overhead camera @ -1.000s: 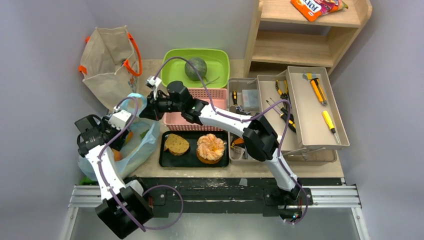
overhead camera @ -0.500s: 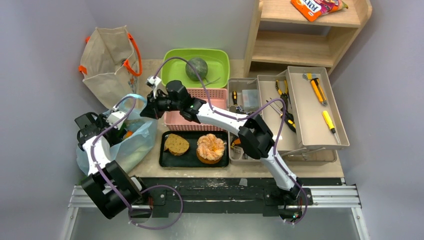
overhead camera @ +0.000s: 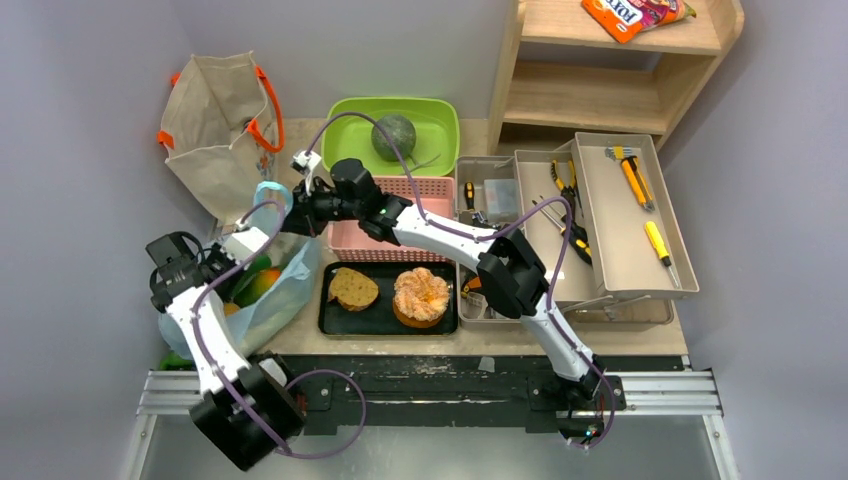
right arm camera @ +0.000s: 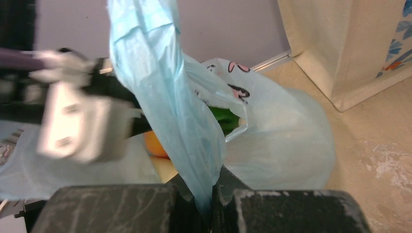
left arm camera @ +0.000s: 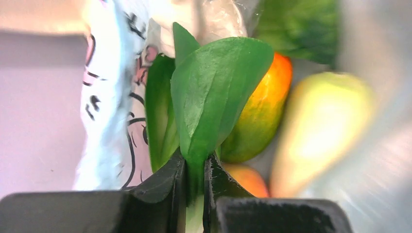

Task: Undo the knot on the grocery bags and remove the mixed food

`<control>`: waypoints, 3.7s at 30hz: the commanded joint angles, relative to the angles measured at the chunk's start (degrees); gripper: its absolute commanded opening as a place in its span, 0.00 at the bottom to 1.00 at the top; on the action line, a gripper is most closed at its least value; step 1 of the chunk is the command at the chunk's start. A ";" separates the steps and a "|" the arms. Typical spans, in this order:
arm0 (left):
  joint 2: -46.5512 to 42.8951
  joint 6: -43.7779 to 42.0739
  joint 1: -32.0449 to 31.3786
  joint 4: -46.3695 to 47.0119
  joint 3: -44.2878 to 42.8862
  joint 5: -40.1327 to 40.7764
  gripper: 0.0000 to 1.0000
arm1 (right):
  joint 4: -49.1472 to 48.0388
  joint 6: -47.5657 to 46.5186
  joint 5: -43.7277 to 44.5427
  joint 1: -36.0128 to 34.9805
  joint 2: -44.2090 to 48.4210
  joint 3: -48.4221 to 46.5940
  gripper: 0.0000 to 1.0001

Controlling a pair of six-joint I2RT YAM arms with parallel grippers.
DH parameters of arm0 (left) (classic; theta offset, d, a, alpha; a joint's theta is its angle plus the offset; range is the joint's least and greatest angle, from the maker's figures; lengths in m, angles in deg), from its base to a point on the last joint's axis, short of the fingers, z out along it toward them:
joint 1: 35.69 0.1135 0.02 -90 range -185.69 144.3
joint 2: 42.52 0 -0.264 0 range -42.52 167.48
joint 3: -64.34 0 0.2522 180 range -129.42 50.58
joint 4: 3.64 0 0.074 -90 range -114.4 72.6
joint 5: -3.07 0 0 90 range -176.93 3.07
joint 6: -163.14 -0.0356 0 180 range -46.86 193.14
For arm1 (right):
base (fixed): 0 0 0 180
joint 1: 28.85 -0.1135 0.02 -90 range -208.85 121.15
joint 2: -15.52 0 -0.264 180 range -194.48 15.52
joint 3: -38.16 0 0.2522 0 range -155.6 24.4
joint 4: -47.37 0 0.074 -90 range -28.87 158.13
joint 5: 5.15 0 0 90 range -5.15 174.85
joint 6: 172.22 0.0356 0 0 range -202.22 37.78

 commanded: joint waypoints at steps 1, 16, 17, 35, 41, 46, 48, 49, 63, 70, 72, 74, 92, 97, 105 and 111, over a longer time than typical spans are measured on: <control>-10.54 -12.70 0.20 -31.51 -9.08 -17.42 0.00 | -1.66 0.41 -0.02 0.20 -0.30 -2.72 0.00; -11.95 -19.17 0.16 -63.89 -30.37 -31.63 0.00 | -3.17 1.47 0.61 0.72 0.44 1.32 0.00; -11.35 -16.46 0.22 -63.64 -32.57 -33.24 0.00 | -3.38 1.34 0.39 0.77 0.75 2.01 0.00; -4.18 80.41 -0.44 18.53 -47.94 -37.08 0.00 | -11.89 -5.10 -1.88 0.84 8.48 18.27 0.00; 5.62 78.44 -8.57 25.24 -52.05 -30.78 0.00 | -14.61 -14.33 1.64 -0.82 11.06 21.67 0.00; 14.60 69.51 -17.63 25.53 -54.58 -26.69 0.00 | -19.48 -30.20 8.92 -3.86 13.56 26.26 0.00; 19.09 66.99 -19.07 24.90 -56.41 -27.66 0.00 | -23.51 -35.77 12.25 -4.80 14.56 29.28 0.00; 20.85 65.08 -20.35 23.92 -57.29 -28.36 0.00 | -25.03 -38.68 13.75 -5.16 14.87 30.64 0.00; 36.24 31.56 -36.77 -5.51 -63.62 -37.75 0.00 | -34.14 -55.13 13.46 -8.35 16.84 38.92 0.00; 43.34 16.72 -43.43 -16.52 -65.15 -35.54 0.00 | -34.69 -55.03 14.38 -9.31 16.68 39.69 0.00; 45.09 14.05 -44.75 -16.71 -64.80 -34.51 0.00 | -34.83 -55.16 14.51 -9.45 16.52 39.90 0.00; 46.69 11.21 -46.14 -17.28 -64.97 -33.44 0.01 | -34.56 -55.38 14.44 -9.75 16.45 40.03 0.00; 38.28 38.29 -36.39 -6.09 -75.87 -28.76 0.88 | -31.40 -49.98 15.24 -8.76 15.49 36.97 0.00; 19.61 37.12 -28.07 -11.45 -66.29 -30.00 0.79 | -26.66 -41.20 14.40 -7.32 14.22 31.23 0.00; -9.70 31.11 -7.00 -27.54 -44.61 -40.59 0.63 | -11.57 -12.47 9.63 -2.93 7.71 13.34 0.00; -20.98 11.35 -6.97 -38.32 -30.24 -35.19 0.57 | -11.02 -3.82 6.70 -2.44 6.94 12.24 0.00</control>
